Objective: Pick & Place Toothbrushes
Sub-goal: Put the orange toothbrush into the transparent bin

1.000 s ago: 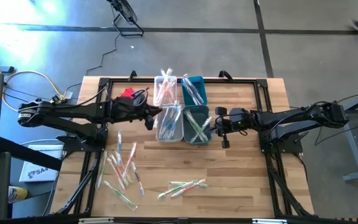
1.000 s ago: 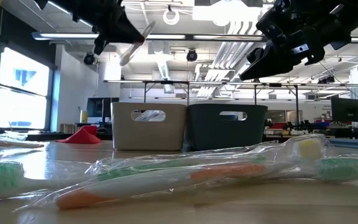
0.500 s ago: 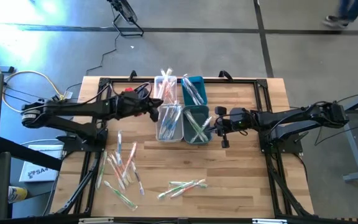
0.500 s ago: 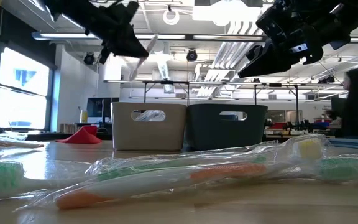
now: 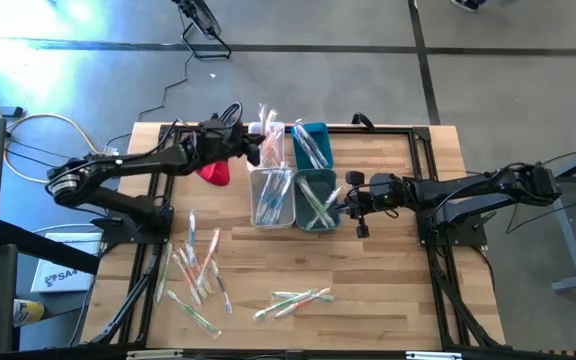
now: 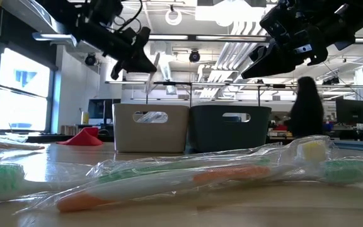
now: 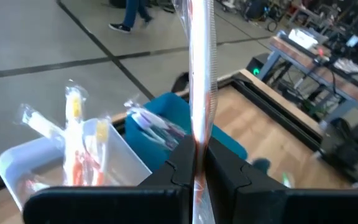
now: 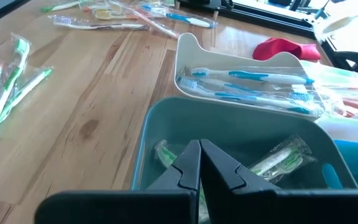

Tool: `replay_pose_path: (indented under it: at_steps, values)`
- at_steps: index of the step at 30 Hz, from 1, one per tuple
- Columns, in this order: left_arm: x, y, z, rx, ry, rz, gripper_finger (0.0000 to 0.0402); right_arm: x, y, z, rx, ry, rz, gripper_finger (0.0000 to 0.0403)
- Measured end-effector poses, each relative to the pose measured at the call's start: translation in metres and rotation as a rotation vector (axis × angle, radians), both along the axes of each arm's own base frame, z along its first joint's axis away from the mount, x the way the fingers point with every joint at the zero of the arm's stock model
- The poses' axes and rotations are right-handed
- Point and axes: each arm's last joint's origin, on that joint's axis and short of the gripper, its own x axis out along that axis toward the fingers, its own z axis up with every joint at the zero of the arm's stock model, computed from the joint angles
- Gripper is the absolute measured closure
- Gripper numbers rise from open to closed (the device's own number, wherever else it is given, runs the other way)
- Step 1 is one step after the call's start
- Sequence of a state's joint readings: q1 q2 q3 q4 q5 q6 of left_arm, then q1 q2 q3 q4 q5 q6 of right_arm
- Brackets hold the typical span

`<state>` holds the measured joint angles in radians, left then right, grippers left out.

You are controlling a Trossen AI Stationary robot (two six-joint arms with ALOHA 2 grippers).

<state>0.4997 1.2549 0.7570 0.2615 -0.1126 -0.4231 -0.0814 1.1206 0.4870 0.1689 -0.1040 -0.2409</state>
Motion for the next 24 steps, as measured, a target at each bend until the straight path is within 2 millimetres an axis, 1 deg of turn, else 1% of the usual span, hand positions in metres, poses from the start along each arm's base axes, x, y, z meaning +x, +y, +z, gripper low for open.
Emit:
replay_pose_path:
  at_steps: [5, 12, 15, 24]
  values:
    - [0.004, 0.018, -0.008, 0.013, -0.033, 0.026, 0.0385, 0.000, 0.000, 0.000, 0.000, 0.000, 0.000, 0.0401]
    - [0.014, 0.033, -0.024, 0.029, -0.038, 0.050, 0.0385, 0.000, 0.000, 0.000, 0.000, 0.000, 0.000, 0.0401]
    - [0.018, 0.037, -0.036, 0.027, 0.003, 0.071, 0.0385, 0.000, 0.000, 0.000, 0.000, 0.000, 0.000, 0.0401]
    - [0.028, 0.046, -0.061, 0.020, 0.056, 0.145, 0.0385, 0.000, 0.000, 0.000, 0.000, 0.000, 0.000, 0.0401]
